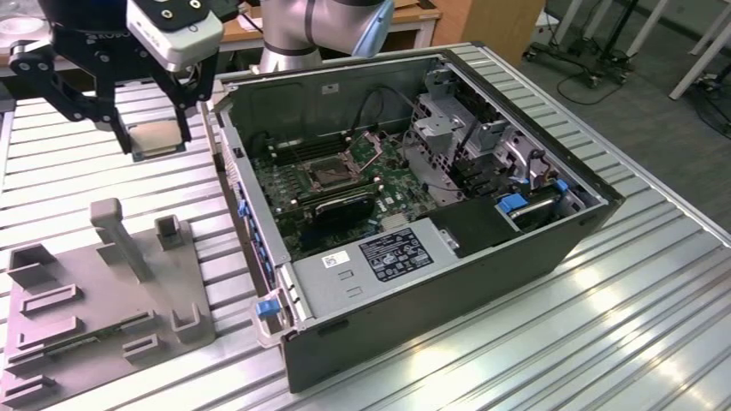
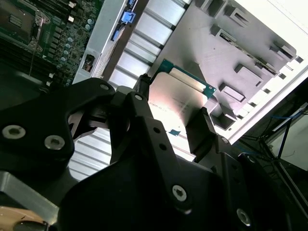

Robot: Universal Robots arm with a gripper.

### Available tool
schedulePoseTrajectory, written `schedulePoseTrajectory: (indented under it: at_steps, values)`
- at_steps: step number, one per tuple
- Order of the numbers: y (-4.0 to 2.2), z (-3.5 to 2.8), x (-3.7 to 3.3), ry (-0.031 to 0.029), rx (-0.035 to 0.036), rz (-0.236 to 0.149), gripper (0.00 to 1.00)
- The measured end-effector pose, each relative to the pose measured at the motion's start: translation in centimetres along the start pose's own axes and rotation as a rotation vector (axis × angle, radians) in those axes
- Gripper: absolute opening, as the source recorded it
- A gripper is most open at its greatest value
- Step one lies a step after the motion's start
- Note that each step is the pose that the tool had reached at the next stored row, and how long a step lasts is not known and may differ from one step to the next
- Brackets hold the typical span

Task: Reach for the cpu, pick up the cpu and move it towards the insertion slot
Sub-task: 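Pick up the cpu and move it towards the insertion slot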

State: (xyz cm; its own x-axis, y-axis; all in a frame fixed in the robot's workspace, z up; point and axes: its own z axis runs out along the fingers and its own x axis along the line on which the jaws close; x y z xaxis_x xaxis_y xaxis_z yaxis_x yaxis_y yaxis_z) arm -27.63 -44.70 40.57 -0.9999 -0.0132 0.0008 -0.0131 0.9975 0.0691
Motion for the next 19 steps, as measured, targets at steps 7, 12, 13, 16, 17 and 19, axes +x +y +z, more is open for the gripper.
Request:
schedulePoseTrajectory:
  at_steps: [7, 12, 13, 16, 17, 19]
  values:
    - [0.0, 0.0, -0.18, 0.0, 0.0, 0.0, 0.55]
    - [-0.01, 0.0, -0.3, -0.0001, 0.0, 0.0, 0.55]
    - [0.0, 0.0, -0.33, 0.0, 0.0001, 0.0, 0.55]
    - [-0.01, 0.0, -0.41, 0.0, 0.0, 0.0, 0.55]
    - [-0.01, 0.0, -0.43, 0.0, 0.0, 0.0, 0.55]
    - [-0.01, 0.0, -0.48, -0.0001, 0.0, 0.0, 0.55]
